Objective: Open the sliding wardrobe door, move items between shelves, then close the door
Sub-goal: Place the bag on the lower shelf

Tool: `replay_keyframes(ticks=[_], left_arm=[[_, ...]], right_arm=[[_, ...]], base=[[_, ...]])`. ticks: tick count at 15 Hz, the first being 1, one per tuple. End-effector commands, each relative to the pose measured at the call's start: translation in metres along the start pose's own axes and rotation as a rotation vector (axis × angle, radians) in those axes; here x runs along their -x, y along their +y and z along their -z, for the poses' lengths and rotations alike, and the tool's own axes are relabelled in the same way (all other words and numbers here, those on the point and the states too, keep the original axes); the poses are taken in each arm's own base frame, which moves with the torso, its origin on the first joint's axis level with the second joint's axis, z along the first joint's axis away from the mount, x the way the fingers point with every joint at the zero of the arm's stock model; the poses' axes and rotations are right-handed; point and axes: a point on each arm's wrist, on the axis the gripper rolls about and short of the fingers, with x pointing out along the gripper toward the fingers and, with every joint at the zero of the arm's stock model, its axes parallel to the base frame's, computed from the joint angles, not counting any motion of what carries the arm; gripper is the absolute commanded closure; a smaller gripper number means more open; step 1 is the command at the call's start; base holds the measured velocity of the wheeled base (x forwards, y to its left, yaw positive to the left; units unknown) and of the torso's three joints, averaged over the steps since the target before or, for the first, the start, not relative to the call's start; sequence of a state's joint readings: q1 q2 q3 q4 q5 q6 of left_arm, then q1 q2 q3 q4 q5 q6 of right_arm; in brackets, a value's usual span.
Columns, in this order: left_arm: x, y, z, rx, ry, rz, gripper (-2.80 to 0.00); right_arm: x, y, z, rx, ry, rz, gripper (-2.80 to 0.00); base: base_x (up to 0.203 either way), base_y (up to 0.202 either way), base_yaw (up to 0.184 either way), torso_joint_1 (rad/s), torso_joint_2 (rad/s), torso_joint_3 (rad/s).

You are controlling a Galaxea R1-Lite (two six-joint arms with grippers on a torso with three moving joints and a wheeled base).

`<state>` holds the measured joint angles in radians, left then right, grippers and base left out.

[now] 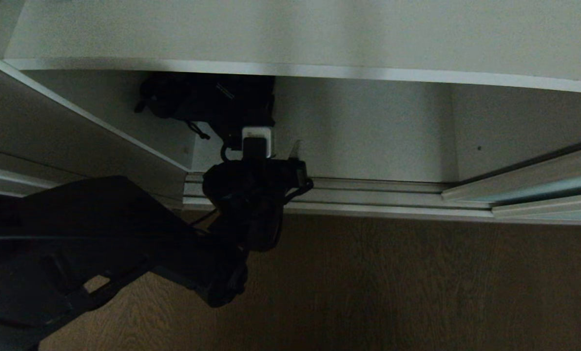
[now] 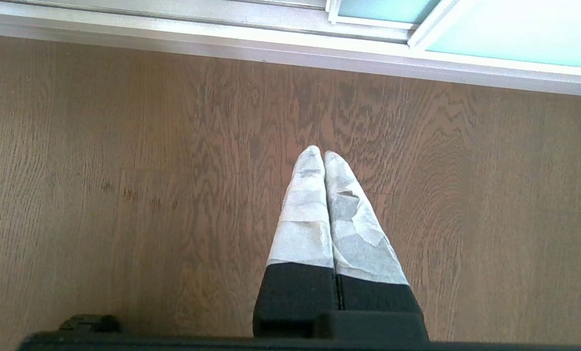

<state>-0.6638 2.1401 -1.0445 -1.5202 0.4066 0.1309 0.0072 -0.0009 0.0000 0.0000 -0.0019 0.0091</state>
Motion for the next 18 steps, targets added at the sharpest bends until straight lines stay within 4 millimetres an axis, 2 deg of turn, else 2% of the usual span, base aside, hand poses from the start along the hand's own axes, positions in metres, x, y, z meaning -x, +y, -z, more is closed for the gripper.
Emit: replay_keyframes(ticks=[1,4,5,7,10,15,18], left_arm=[[0.017,0.010,-0.032,0.006,-0.027,0.011,0.00],[0.044,0.027,-0.065,-0.020,-0.028,0.024,0.00],[0.056,0.035,-0.074,-0.032,-0.014,0.031,0.00],[0.090,0.051,-0.080,-0.063,0.055,0.045,0.00],[0.126,0.073,-0.108,-0.068,0.049,0.020,0.00],[0.157,0.107,-0.125,-0.134,0.116,-0.090,0.00],[0.186,0.124,-0.146,-0.152,0.129,-0.147,0.00]], right_arm=[[0.000,0.000,0.000,0.000,-0.002,-0.001,0.00],[0.000,0.000,0.000,0.000,-0.002,0.000,0.00],[0.000,0.000,0.000,0.000,-0.002,-0.001,0.00],[0.000,0.000,0.000,0.000,-0.002,-0.001,0.00],[0.000,0.000,0.000,0.000,-0.002,-0.001,0.00],[0.000,0.000,0.000,0.000,-0.002,0.000,0.00],[0.000,0.000,0.000,0.000,-0.002,-0.001,0.00]], base=[[0.000,0.000,0.000,0.000,0.00,0.000],[0.000,0.000,0.000,0.000,0.00,0.000],[0.000,0.000,0.000,0.000,0.00,0.000],[0.000,0.000,0.000,0.000,0.00,0.000],[0.000,0.000,0.000,0.000,0.00,0.000],[0.000,0.000,0.000,0.000,0.00,0.000],[0.000,0.000,0.000,0.000,0.00,0.000]])
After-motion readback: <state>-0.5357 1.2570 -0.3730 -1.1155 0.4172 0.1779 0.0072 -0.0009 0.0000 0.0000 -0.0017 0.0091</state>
